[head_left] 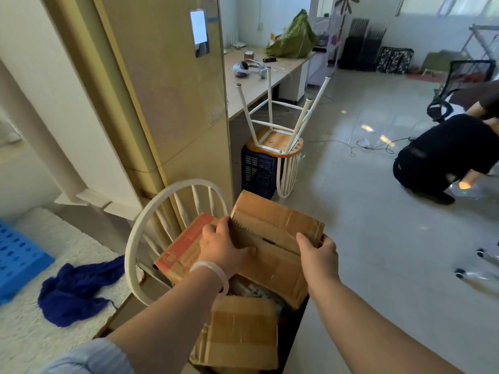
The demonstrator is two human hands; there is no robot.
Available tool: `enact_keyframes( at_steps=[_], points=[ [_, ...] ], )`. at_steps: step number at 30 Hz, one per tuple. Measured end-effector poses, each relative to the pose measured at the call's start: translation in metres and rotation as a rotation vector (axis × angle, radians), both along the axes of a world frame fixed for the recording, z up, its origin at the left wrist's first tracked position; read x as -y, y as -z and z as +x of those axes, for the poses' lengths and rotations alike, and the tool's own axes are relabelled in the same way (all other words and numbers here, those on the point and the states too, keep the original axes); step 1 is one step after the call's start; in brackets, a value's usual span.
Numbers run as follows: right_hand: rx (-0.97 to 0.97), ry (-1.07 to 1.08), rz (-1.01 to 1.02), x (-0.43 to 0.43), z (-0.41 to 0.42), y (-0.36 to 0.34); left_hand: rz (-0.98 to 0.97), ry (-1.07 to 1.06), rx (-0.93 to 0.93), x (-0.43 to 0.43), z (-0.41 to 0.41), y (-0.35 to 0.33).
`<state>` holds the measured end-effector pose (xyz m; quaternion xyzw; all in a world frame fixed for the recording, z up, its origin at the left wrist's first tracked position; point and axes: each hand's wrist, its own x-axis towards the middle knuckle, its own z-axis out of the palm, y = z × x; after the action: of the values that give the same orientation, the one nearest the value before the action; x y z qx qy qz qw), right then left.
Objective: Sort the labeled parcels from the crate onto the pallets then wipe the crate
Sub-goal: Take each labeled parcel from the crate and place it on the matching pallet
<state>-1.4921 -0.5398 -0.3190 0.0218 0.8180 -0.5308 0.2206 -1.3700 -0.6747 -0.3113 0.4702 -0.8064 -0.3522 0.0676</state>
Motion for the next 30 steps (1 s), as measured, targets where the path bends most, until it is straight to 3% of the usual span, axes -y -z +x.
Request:
enact_keyframes(
  at_steps=[4, 12, 21, 25, 30],
  points=[
    [-0.044, -0.057, 0.001, 0.012, 0.000, -0.018, 0.004, -0.134, -0.183, 0.004, 0.006, -0.014],
    [-0.053, -0.177, -0.134, 0.022, 0.006, -0.049, 0.286, -0.298, -0.588, 0.015, 0.018, -0.043],
    [-0.026, -0.364, -0.137, 0.027, 0.015, -0.053, 0.403, -0.283, -0.708, 0.020, 0.041, -0.049],
    [-0.023, -0.250, -0.151, 0.028, 0.016, -0.049, 0.458, -0.223, -0.730, 0.019, 0.051, -0.045],
    [-0.068, -0.197, -0.163, 0.026, 0.022, -0.049, 0.440, -0.327, -0.647, 0.019, 0.062, -0.042]
  ],
)
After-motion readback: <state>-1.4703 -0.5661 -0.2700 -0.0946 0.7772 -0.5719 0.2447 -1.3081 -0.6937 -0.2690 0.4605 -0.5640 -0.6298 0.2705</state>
